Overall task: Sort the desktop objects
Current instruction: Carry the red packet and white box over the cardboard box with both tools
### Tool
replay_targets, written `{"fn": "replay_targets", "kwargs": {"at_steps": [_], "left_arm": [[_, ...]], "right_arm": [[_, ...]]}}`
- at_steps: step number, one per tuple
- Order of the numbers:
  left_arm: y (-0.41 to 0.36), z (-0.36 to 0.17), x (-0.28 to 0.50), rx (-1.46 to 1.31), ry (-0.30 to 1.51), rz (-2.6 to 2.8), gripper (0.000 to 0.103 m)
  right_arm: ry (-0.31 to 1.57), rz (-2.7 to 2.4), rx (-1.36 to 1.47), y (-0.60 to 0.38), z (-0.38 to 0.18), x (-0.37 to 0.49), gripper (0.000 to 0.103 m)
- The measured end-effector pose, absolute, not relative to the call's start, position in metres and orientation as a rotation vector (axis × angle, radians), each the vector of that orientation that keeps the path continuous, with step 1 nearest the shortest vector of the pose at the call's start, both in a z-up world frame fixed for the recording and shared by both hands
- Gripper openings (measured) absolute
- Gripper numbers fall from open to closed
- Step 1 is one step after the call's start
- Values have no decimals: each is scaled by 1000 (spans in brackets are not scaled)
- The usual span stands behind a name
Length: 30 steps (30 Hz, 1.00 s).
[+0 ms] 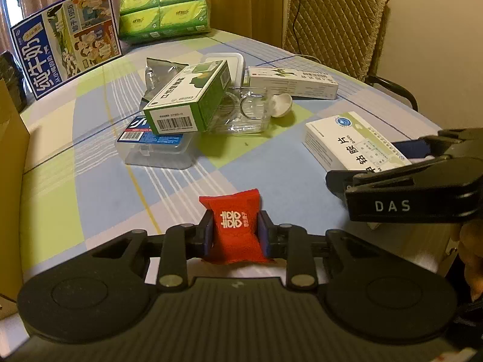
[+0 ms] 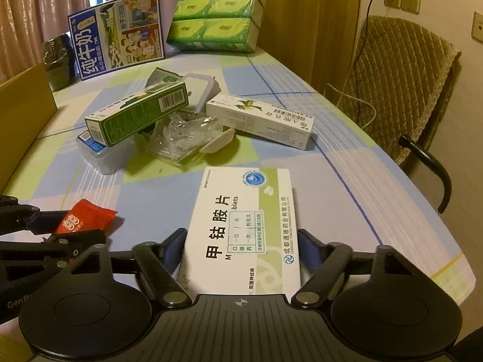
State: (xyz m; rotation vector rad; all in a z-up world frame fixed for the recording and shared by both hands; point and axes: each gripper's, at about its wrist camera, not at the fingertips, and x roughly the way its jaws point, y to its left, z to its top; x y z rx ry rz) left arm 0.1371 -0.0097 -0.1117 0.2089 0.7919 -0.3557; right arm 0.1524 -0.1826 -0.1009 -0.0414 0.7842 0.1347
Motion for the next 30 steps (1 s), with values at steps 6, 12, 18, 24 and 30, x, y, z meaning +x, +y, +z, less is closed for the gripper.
{"fn": "replay_targets", "kwargs": {"at_steps": [6,12,18,24,30], "left_arm": [[-8,-111,138,180,800,-346,23],[-2,-109,139,153,811,-317,22],[3,-98,133,143,790,-294,22],[15,-63,115,76,731,-234,22],[51,-1,98,52,656,-112,22]], "right_arm": [[754,140,-20,-183,-95,149,68],[734,158,-17,-180,-88,143,68],[707,184,-14,-176,-68,135,68],[649,256,1,-160,-26,128,68],[590,424,-1,-105,27,127,68]]}}
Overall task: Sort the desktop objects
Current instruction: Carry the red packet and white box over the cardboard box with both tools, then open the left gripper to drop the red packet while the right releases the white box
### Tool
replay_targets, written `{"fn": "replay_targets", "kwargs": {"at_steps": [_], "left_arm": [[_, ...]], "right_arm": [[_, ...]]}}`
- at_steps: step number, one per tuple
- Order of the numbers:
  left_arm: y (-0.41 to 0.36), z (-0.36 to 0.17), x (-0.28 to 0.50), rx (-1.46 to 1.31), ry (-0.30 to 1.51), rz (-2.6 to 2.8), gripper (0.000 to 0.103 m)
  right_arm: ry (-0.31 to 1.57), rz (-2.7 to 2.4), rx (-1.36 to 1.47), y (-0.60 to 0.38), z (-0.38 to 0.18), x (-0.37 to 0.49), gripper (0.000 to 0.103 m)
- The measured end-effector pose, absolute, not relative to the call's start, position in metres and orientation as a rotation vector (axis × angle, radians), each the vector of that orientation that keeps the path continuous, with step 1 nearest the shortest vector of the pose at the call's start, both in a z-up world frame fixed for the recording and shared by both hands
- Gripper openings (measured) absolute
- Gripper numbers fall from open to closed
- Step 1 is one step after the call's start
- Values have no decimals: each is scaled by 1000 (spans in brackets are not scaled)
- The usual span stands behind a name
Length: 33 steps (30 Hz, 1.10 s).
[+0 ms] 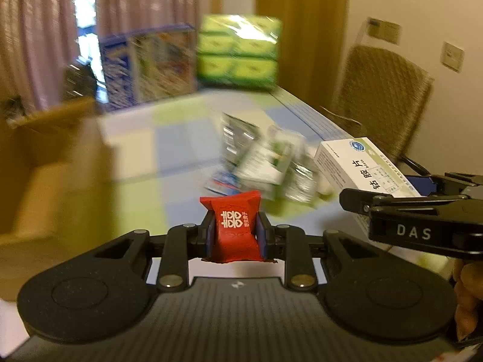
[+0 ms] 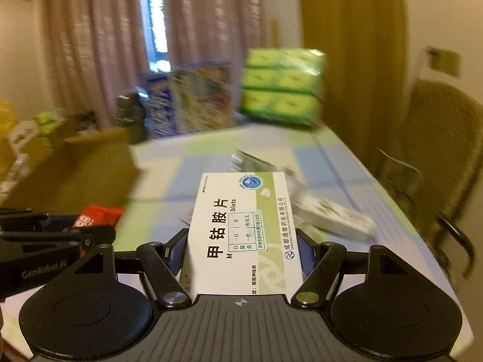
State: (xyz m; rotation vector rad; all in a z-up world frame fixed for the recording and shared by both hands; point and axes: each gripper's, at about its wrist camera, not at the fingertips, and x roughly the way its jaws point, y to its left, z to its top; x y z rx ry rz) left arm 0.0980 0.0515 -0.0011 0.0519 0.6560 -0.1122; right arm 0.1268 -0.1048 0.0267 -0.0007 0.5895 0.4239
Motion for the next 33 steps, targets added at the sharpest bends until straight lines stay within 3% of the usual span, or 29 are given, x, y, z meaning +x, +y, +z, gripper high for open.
{"fn": "replay_targets", "kwargs": {"at_steps": [5,10,17,25,27,29,33], "left_arm": [[114,52,80,58,599,26,22],[184,73,68,88,597,139,22],[266,67,77,48,627,204,22],[304,44,98,-6,638,201,23],[306,38,102,-3,635,194,26],[310,34,107,-7,635,203,37],[316,30,106,-26,624,219,37]], "right_arm": [[588,603,-3,-29,57,127,68],[613,706,-12,47,62,131,68],[674,760,-22,124,50,151,68],[717,746,-14,151,23,181,68],[720,740,-10,152,21,184,68],[723,739,-6,153,20,186,68],[727,751,-4,157,17,188,68]]}}
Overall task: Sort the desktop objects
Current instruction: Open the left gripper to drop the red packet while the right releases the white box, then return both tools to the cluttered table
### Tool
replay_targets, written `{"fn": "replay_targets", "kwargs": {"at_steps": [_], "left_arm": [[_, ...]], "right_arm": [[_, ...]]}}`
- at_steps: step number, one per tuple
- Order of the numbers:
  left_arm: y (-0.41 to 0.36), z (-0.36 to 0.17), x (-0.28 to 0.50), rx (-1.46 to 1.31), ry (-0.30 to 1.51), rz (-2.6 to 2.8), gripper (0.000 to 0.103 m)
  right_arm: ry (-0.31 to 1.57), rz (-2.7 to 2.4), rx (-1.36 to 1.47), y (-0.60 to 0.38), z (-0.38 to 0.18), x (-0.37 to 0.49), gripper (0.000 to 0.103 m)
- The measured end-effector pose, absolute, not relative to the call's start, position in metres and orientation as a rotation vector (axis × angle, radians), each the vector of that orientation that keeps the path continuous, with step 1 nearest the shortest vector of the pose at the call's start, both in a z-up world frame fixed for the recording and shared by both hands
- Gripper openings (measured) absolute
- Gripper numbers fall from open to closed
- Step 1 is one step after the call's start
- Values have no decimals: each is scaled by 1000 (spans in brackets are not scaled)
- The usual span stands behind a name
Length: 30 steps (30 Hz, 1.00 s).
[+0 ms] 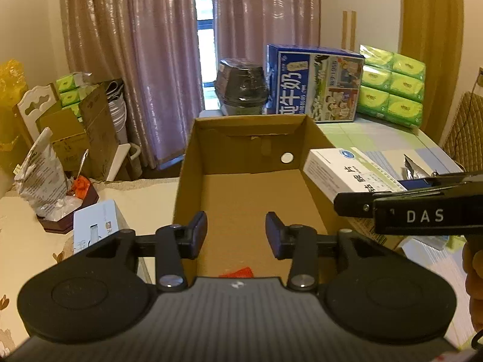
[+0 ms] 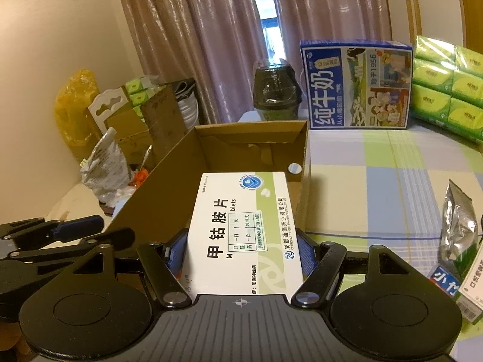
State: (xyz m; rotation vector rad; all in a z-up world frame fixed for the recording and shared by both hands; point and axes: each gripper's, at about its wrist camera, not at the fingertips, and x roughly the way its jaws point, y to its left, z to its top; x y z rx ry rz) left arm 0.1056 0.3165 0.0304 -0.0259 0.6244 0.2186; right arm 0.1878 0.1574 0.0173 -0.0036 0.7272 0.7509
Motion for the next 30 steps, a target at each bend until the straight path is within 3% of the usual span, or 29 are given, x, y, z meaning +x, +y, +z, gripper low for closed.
{"fn": "replay_targets", "kwargs": {"at_steps": [3,6,18,30], "left_arm": [[320,31,99,-34,615,238,37],[322,34,92,-40,605,250,37],[308,48,60,-90,575,276,47],[218,77,51,-61,504,151,61]], "right_arm": [[716,785,12,162,17,188,70],[693,810,38,159,21,186,83],[641,730,82,88,45,171,88],[552,561,43,-43,59,142,96]]}}
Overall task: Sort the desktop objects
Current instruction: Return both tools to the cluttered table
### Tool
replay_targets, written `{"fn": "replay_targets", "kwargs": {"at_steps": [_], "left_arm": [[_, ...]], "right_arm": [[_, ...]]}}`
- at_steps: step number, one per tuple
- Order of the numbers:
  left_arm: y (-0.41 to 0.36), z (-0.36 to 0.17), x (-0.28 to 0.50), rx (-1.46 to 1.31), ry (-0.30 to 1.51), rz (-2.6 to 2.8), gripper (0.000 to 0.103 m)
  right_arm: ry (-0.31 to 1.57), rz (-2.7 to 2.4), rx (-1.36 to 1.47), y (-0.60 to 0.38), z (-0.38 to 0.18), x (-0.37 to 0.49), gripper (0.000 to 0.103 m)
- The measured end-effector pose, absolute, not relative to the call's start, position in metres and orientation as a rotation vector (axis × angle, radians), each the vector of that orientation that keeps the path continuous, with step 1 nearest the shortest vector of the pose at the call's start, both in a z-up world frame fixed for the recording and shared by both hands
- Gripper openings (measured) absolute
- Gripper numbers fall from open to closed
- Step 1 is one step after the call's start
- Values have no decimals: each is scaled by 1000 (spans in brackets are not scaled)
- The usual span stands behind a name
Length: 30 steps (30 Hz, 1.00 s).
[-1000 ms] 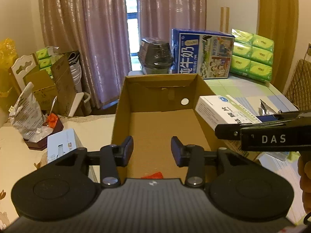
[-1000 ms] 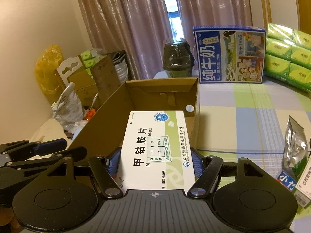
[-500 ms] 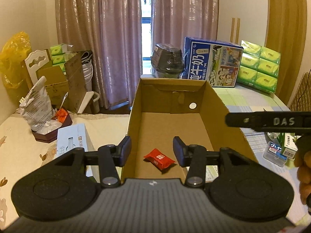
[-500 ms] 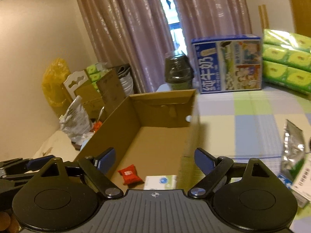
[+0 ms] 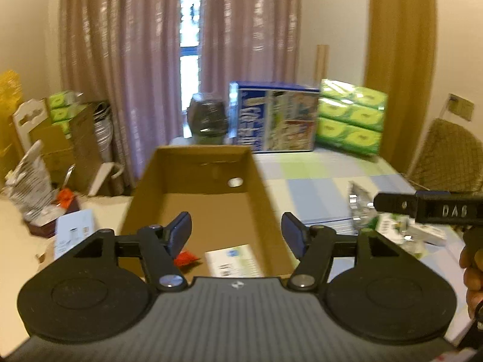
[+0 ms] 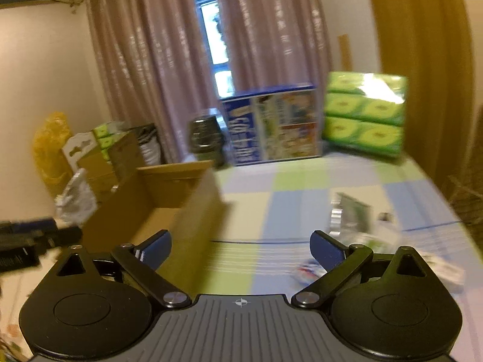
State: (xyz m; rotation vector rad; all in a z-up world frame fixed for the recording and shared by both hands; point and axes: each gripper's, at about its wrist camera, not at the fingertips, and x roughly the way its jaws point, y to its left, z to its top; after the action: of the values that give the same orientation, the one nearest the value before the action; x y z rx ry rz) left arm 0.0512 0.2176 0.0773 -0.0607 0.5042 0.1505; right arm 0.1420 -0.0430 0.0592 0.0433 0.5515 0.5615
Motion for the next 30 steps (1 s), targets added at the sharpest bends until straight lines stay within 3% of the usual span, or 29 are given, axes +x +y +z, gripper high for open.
{"fn": "replay_targets", "kwargs": {"at_steps": [13,30], "left_arm": [[100,65,85,8,539,-99,63],[22,6,172,135,704,-285,64]], "right_arm": [[599,339,31,-179,24,137,97],[724,436,-154,-235,3,207,96]]}}
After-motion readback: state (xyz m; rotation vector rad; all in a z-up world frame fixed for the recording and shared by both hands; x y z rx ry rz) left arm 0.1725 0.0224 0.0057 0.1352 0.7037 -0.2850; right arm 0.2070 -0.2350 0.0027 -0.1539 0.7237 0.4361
